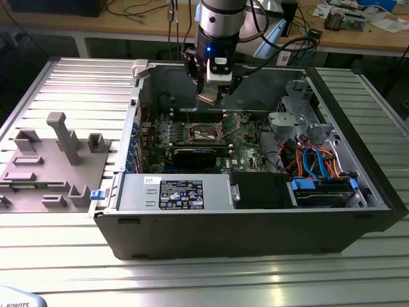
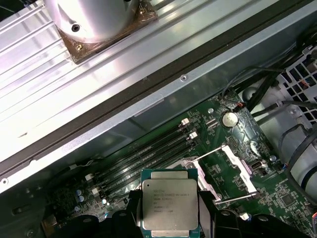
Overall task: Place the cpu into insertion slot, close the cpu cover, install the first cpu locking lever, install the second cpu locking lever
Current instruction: 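Place the cpu into insertion slot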
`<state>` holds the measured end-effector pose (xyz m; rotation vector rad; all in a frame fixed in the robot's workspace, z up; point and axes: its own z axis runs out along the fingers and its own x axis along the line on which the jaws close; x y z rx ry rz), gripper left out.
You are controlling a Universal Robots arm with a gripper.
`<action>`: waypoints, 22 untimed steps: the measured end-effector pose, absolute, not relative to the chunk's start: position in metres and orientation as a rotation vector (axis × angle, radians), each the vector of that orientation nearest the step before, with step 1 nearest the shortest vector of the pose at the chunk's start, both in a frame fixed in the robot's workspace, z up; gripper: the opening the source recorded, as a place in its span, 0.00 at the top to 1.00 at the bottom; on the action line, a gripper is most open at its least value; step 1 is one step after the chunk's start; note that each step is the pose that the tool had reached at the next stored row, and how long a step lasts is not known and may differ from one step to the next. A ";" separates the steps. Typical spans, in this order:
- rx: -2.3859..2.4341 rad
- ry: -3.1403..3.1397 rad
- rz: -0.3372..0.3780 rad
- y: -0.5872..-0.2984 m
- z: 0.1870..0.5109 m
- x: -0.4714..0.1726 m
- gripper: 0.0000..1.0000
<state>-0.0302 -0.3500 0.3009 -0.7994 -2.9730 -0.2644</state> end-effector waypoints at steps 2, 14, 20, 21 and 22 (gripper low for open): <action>-0.800 -2.973 -0.264 -0.350 0.301 -0.030 0.46; -0.815 -2.970 -0.265 -0.350 0.301 -0.030 0.46; -0.818 -2.969 -0.265 -0.350 0.301 -0.030 0.46; -0.819 -2.969 -0.265 -0.350 0.301 -0.030 0.46; -0.820 -2.969 -0.265 -0.350 0.301 -0.030 0.46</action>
